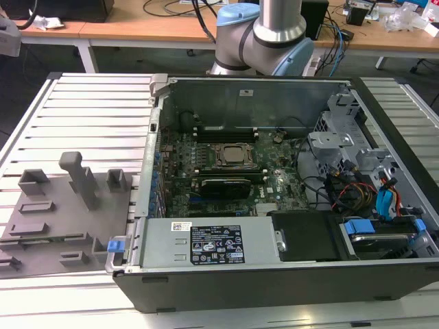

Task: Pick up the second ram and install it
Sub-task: 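Pick up the second ram and move it above second insertion slot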

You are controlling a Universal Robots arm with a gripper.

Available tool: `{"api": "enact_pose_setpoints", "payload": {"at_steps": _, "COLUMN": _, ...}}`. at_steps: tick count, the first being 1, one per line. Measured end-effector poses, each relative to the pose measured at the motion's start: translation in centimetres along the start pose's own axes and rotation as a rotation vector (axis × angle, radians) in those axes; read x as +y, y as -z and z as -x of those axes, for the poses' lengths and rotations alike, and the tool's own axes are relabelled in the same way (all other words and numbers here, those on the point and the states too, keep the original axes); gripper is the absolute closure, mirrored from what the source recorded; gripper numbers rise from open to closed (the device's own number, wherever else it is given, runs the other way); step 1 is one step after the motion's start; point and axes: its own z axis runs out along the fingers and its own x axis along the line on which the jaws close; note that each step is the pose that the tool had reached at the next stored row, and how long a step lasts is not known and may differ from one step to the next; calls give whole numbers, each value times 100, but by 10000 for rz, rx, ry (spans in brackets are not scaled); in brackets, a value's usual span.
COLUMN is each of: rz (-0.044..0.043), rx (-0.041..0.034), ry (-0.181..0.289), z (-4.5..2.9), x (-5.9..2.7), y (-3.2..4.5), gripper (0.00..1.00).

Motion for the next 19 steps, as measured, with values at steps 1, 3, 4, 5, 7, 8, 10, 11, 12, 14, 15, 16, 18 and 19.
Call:
{"api": "enact_pose_setpoints", "payload": {"at_steps": 1, "rz": 6, "rx": 12, "ry": 279, "z": 0, "x": 0, "y": 0, "gripper": 89}}
{"api": "enact_pose_setpoints", "payload": {"at_steps": 3, "rz": 13, "rx": 26, "ry": 587, "z": 0, "x": 0, "y": 0, "gripper": 89}}
{"api": "enact_pose_setpoints", "payload": {"at_steps": 4, "rz": 16, "rx": 30, "ry": 681, "z": 0, "x": 0, "y": 0, "gripper": 89}}
{"api": "enact_pose_setpoints", "payload": {"at_steps": 5, "rz": 15, "rx": 32, "ry": 708, "z": 0, "x": 0, "y": 0, "gripper": 89}}
{"api": "enact_pose_setpoints", "payload": {"at_steps": 7, "rz": 16, "rx": 32, "ry": 713, "z": 0, "x": 0, "y": 0, "gripper": 89}}
{"api": "enact_pose_setpoints", "payload": {"at_steps": 8, "rz": 17, "rx": 32, "ry": 712, "z": 0, "x": 0, "y": 0, "gripper": 89}}
{"api": "enact_pose_setpoints", "payload": {"at_steps": 10, "rz": 16, "rx": 32, "ry": 713, "z": 0, "x": 0, "y": 0, "gripper": 83}}
{"api": "enact_pose_setpoints", "payload": {"at_steps": 11, "rz": 16, "rx": 32, "ry": 714, "z": 0, "x": 0, "y": 0, "gripper": 83}}
{"api": "enact_pose_setpoints", "payload": {"at_steps": 12, "rz": 16, "rx": 32, "ry": 713, "z": 0, "x": 0, "y": 0, "gripper": 83}}
{"api": "enact_pose_setpoints", "payload": {"at_steps": 14, "rz": 17, "rx": 32, "ry": 714, "z": 0, "x": 0, "y": 0, "gripper": 71}}
{"api": "enact_pose_setpoints", "payload": {"at_steps": 15, "rz": 16, "rx": 32, "ry": 714, "z": 0, "x": 0, "y": 0, "gripper": 64}}
{"api": "enact_pose_setpoints", "payload": {"at_steps": 16, "rz": 16, "rx": 32, "ry": 714, "z": 0, "x": 0, "y": 0, "gripper": 64}}
{"api": "enact_pose_setpoints", "payload": {"at_steps": 18, "rz": 5, "rx": 10, "ry": 218, "z": 1, "x": 0, "y": 0, "gripper": 64}}
{"api": "enact_pose_setpoints", "payload": {"at_steps": 19, "rz": -4, "rx": -5, "ry": -112, "z": 0, "x": 0, "y": -1, "gripper": 64}}
